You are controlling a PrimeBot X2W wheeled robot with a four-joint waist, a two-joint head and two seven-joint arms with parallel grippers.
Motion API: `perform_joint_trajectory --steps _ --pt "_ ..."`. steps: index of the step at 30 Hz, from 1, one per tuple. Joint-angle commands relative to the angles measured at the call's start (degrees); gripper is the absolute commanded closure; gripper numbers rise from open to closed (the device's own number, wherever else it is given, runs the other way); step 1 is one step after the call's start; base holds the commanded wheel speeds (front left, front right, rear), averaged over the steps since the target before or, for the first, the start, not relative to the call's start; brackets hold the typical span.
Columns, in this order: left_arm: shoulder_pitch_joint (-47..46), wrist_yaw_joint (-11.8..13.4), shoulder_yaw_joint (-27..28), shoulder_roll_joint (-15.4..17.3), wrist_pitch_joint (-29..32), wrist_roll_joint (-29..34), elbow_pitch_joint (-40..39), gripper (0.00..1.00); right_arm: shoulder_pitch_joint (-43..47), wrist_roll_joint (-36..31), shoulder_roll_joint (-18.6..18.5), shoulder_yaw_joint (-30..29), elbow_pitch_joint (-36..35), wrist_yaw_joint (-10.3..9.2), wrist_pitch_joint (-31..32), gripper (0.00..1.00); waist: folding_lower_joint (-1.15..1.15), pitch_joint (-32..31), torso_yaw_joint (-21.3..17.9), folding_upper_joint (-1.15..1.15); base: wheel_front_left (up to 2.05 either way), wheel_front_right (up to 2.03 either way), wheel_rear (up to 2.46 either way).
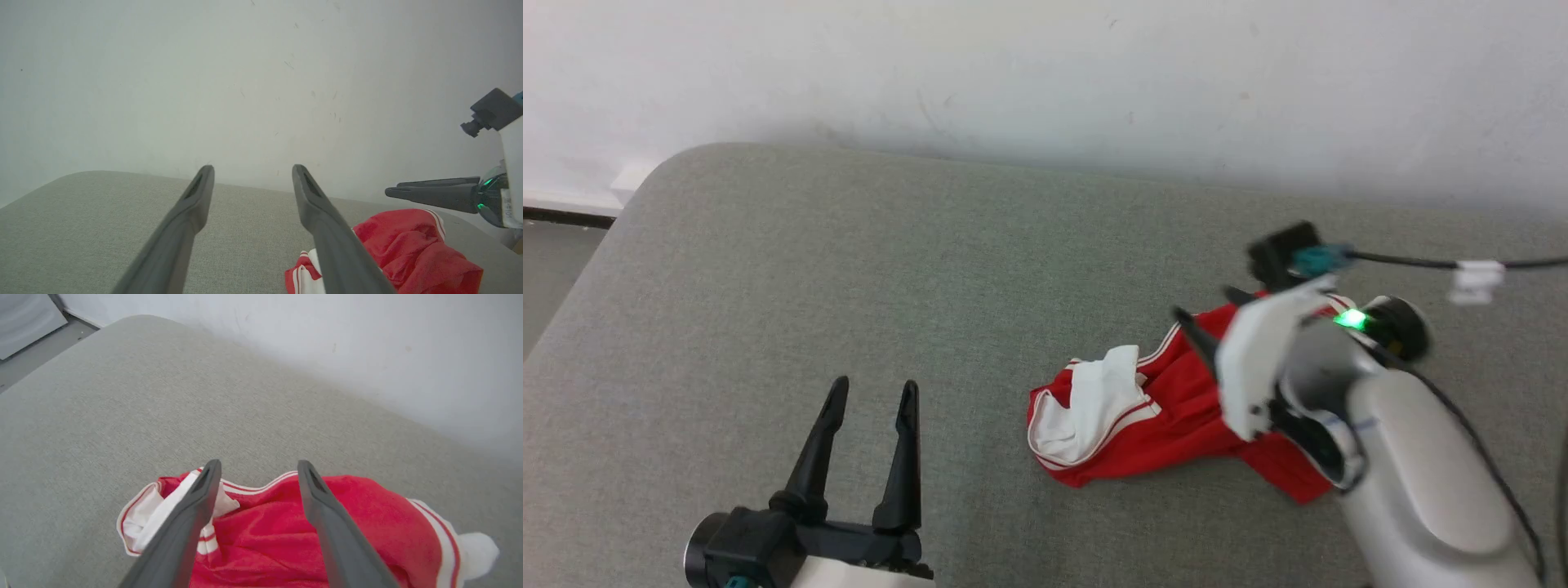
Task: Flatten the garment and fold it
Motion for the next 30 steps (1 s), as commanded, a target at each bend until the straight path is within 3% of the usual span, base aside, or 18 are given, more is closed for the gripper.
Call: perform_joint_trajectory --steps 1,7,11,15,22,23,24,25,30 --pt "0.77 0.07 -0.16 -0.13 -0.27 0.43 -0.45 0.0 4.37 -1.8 -1.14 -3.75 -3.4 -0.04 2.02 0.0 0.0 0.32 -0.36 0.0 0.0 0.0 0.0" --pt "0.68 -0.64 0.21 -0.13 -0.27 1.08 -0.94 0.0 16.33 -4.5 -3.12 -12.61 -15.39 -0.04 10.02 0.0 0.0 1.84 -0.54 0.0 0.0 0.0 0.0" --pt "-0.24 -1.3 0.31 -0.13 -0.27 1.43 -0.87 0.0 21.36 -6.52 -4.17 -16.01 -19.1 -0.04 11.86 0.0 0.0 3.06 0.19 0.0 0.0 0.0 0.0" --pt "-1.32 -1.81 0.71 -0.12 -0.27 1.88 -0.7 0.0 22.38 -9.73 -4.3 -17.91 -17.57 -0.04 9.23 0.0 0.0 4.12 1.24 0.0 0.0 0.0 0.0" --pt "-2.15 -2.52 1.55 0.08 -0.27 2.09 -0.4 0.0 19.04 -13.07 -2.43 -18.35 -7.81 -0.04 2.18 0.0 0.0 5.29 2.19 0.0 0.0 0.0 0.0" --pt "-2.18 -2.59 1.67 0.08 -0.27 2.09 -0.37 0.0 18.41 -13.29 -2.38 -18.11 -6.19 -0.04 1.81 0.2 0.0 5.55 2.1 0.0 0.0 0.0 0.0" --pt "-2.27 -2.66 1.7 0.08 -0.27 2.09 -0.31 0.0 17.76 -13.28 -2.21 -18.3 -4.58 -0.04 1.59 0.64 0.0 5.74 1.99 0.0 0.0 0.0 0.0" --pt "-2.39 -2.72 1.67 0.07 -0.27 2.06 -0.25 0.0 17.13 -13.32 -2.02 -18.51 -3.23 -0.04 1.39 0.96 0.0 5.88 1.9 0.0 0.0 0.0 0.0" --pt "-2.73 -2.89 1.86 0.03 -0.27 1.54 -0.21 0.0 14.99 -13.09 -1.32 -18.18 -1.44 -0.04 0.89 1.0 0.0 6.25 0.95 0.0 0.0 0.0 0.0"
